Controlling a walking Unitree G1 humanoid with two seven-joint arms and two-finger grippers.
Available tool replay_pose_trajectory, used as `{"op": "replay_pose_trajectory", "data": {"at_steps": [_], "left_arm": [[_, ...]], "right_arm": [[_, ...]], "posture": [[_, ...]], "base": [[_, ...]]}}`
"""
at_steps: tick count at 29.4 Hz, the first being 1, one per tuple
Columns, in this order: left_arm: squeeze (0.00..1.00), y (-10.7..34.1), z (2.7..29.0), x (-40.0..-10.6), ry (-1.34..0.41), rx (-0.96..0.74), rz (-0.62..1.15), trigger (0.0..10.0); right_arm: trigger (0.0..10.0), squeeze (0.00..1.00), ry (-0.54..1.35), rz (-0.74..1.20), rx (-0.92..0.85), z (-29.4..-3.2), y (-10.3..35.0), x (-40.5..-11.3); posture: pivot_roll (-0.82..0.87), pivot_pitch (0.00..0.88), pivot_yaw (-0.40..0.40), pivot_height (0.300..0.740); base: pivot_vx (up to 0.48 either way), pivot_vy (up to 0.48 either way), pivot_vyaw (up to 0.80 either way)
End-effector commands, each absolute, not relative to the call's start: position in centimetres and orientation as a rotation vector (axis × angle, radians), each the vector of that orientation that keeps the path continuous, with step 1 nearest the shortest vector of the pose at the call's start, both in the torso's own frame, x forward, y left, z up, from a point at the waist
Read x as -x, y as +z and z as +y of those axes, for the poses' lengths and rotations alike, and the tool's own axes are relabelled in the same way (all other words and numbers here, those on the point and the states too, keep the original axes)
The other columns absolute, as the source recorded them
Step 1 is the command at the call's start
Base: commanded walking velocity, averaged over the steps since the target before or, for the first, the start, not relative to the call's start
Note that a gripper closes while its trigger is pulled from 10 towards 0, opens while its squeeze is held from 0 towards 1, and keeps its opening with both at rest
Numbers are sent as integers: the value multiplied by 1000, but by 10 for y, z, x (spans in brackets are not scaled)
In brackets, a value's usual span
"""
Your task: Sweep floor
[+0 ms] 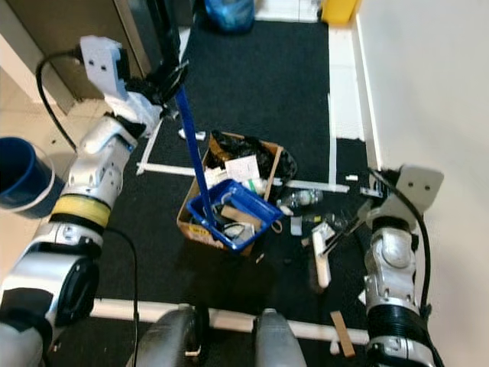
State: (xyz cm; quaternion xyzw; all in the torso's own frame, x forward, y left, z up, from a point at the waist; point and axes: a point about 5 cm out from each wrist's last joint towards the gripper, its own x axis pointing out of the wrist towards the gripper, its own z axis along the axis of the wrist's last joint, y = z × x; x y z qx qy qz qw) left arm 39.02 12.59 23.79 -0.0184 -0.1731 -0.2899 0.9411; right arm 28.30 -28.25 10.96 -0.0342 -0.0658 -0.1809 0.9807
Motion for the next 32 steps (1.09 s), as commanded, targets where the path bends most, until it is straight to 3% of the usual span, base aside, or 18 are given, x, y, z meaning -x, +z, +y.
{"op": "replay_pose_trajectory", "data": {"at_steps": [1, 8, 11, 21, 32], "left_arm": [[0, 262, 138, -393, -538, -20, -442, 10000], [0, 292, 147, -401, -416, -75, -503, 10000], [0, 305, 152, -409, -361, -12, -481, 10000], [0, 292, 148, -420, -394, 167, -283, 10000], [0, 294, 153, -423, -357, 100, -243, 10000]], "right_arm": [[10000, 0, -398, -46, 60, -287, 93, -273], [10000, 0, -402, -40, 55, -285, 97, -271], [10000, 0, -399, -39, 52, -282, 99, -272], [10000, 0, -389, -29, 52, -279, 99, -270], [10000, 0, -393, -18, 51, -279, 100, -269]], "posture": [[-48, 242, 43, 740], [-47, 231, 49, 740], [-46, 228, 49, 740], [-49, 230, 49, 740], [-47, 229, 52, 740]], "base": [[0, 0, 0], [0, 0, 0], [0, 0, 0], [0, 0, 0], [0, 0, 0]]}}
